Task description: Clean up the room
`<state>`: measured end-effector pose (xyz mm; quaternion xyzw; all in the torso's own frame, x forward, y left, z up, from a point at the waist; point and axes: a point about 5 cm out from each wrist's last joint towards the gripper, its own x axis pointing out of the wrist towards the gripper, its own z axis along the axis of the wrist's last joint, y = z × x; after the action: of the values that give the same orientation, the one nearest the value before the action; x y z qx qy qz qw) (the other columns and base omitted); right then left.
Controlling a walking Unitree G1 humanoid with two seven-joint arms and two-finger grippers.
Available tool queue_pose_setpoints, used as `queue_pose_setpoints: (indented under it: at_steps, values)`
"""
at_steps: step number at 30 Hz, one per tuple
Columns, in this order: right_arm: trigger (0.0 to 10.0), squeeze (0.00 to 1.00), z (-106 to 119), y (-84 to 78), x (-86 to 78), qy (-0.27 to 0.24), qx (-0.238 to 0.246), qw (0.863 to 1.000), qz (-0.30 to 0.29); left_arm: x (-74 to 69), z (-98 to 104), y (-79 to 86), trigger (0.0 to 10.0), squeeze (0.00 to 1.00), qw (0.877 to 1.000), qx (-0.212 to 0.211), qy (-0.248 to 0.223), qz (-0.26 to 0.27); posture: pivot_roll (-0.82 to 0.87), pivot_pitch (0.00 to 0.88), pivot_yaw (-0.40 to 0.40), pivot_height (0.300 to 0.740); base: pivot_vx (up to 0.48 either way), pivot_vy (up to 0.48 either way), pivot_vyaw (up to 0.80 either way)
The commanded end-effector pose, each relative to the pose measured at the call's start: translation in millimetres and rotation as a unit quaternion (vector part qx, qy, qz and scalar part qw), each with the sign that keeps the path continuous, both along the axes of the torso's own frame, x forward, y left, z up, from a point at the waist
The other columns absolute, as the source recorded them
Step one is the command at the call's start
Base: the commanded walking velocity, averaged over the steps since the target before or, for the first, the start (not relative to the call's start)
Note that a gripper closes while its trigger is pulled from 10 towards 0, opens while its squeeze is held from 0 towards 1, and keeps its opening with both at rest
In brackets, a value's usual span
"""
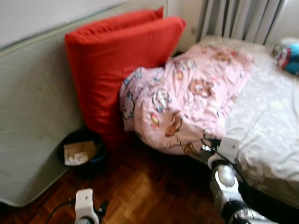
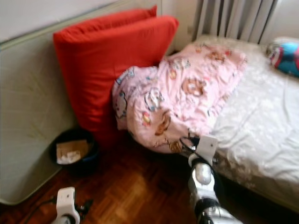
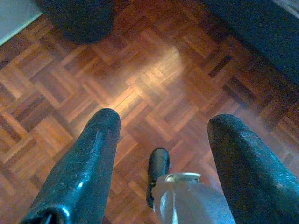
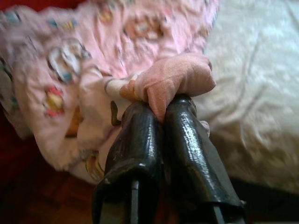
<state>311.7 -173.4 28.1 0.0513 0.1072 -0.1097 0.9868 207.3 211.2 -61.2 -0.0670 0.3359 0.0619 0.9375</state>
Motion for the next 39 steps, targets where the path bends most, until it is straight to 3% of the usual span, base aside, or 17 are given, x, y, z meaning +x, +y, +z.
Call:
queue_pose_setpoints:
  at_steps: [1,13,14,15,30,32,33,34,35,39]
  values:
    - [10.0,0.00,0,1.3,0.9,0.009,-0.007,1.000,0.002,0.3,1,2.8,10.0,0.00,1.000,0.009,0.001,-0.007,0.16,0.061,0.027,0.740,0.000,0.000,0.00]
    - [10.0,0.02,-20,1.4,-9.6,0.092,-0.021,0.996,0.008,-2.6,-1,3.4,10.0,0.00,1.000,0.010,0.009,-0.013,0.16,0.064,0.026,0.740,0.000,0.000,0.00]
    - [10.0,0.74,-21,2.6,-10.1,0.095,-0.022,0.995,0.012,-3.1,-1,2.9,10.0,0.00,1.000,0.010,0.010,-0.015,0.16,0.064,0.026,0.740,0.000,0.000,0.00]
    - [10.0,0.82,-22,3.3,-10.3,0.097,-0.022,0.995,0.015,-3.4,-2,2.6,10.0,0.00,1.000,0.010,0.011,-0.015,0.16,0.064,0.026,0.740,0.000,0.000,0.00]
    - [10.0,0.82,-29,10.1,-14.1,0.135,-0.027,0.990,0.040,-3.0,-2,-1.1,10.0,0.00,0.999,0.011,0.013,-0.027,0.16,0.062,0.024,0.740,0.000,0.000,0.00]
    - [10.0,0.77,-31,11.6,-15.1,0.142,-0.023,0.988,0.049,-1.8,-2,-2.1,10.0,0.00,0.999,0.012,0.011,-0.029,0.16,0.062,0.022,0.740,0.000,0.000,0.00]
    - [10.0,0.69,-33,12.6,-16.6,0.147,-0.020,0.987,0.054,-1.6,-2,-2.4,10.0,0.00,0.999,0.012,0.011,-0.029,0.16,0.062,0.022,0.740,0.000,0.000,0.00]
    - [10.0,0.08,-35,13.3,-18.0,0.152,-0.017,0.986,0.059,-1.3,-2,-2.5,10.0,0.00,0.999,0.012,0.011,-0.030,0.16,0.061,0.022,0.740,0.000,0.000,0.00]
    - [10.0,0.00,-42,12.1,-24.7,0.173,-0.014,0.982,0.069,-0.7,-1,-2.8,10.0,0.00,0.999,0.012,0.013,-0.030,0.15,0.060,0.022,0.740,0.000,0.000,0.00]
    - [10.0,0.00,-55,8.3,-38.4,0.211,-0.006,0.974,0.082,0.2,-1,-3.5,10.0,0.00,0.999,0.011,0.014,-0.033,0.15,0.059,0.021,0.740,0.000,0.000,0.00]
